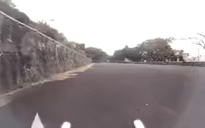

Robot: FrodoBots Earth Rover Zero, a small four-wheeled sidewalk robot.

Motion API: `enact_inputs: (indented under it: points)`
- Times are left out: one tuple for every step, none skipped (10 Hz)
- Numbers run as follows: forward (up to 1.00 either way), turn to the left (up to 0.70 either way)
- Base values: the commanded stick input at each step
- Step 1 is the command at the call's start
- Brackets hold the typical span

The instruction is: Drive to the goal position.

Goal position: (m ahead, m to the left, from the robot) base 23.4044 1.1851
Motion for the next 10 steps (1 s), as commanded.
enact_inputs:
  points:
    - [0.7,0.0]
    - [0.7,0.0]
    - [0.7,0.0]
    - [0.7,0.0]
    - [0.7,0.0]
    - [0.7,0.0]
    - [0.7,0.0]
    - [0.7,0.0]
    - [0.7,0.0]
    - [0.7,0.0]
